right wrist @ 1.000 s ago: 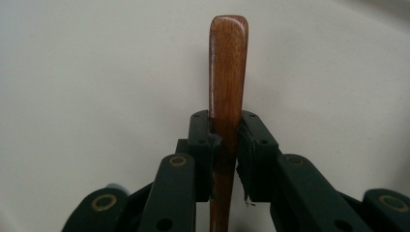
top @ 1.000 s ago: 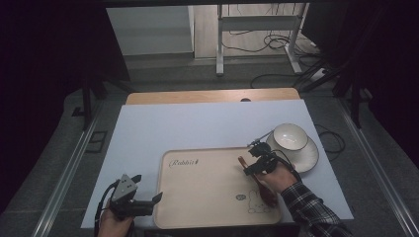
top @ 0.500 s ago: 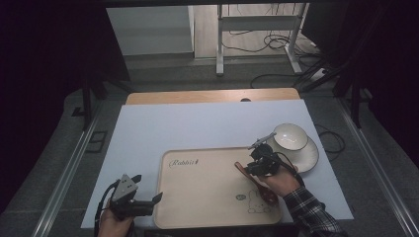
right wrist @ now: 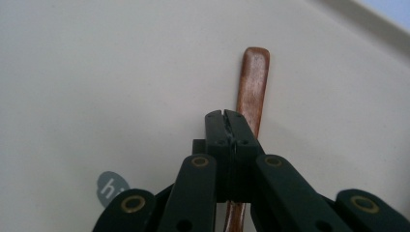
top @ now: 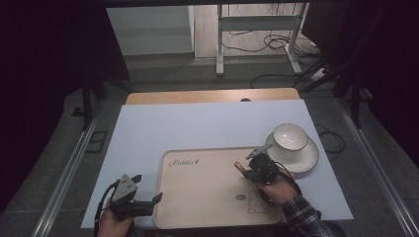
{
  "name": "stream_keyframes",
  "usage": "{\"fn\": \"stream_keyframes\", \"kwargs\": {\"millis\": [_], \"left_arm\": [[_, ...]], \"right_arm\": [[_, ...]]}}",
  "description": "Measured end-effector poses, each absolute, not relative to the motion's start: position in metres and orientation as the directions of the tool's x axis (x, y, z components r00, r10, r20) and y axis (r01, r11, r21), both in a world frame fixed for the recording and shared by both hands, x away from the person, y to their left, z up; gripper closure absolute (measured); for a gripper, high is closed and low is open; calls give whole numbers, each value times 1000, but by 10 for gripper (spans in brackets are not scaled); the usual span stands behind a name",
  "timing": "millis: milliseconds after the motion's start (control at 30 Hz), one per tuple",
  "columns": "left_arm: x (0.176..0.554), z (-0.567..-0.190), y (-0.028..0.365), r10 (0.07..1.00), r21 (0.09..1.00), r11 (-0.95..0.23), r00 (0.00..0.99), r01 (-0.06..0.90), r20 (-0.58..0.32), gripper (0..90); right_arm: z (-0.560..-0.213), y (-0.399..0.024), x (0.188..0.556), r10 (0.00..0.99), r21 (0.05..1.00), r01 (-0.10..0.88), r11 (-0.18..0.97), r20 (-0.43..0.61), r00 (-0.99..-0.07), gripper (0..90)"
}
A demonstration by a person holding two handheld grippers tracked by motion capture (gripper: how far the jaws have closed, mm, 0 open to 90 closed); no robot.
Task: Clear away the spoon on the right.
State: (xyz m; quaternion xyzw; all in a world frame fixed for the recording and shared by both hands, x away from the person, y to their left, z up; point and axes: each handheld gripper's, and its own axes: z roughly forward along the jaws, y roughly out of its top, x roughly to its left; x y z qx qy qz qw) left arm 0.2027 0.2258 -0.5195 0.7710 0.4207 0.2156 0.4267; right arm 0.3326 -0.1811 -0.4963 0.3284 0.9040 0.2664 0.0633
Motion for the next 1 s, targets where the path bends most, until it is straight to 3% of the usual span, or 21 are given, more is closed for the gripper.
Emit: {"fn": "stream_keyframes", "kwargs": {"millis": [867, 1000], "left_arm": [[202, -519, 225, 831, 838, -291, 556, 462, -18, 45], [203, -519, 225, 831, 838, -291, 556, 462, -18, 45]], "right_arm": [[-503, -215, 342, 715, 527, 625, 576, 47, -698, 880], [-499, -214, 340, 704, 552, 604, 575, 42, -709, 823]]}}
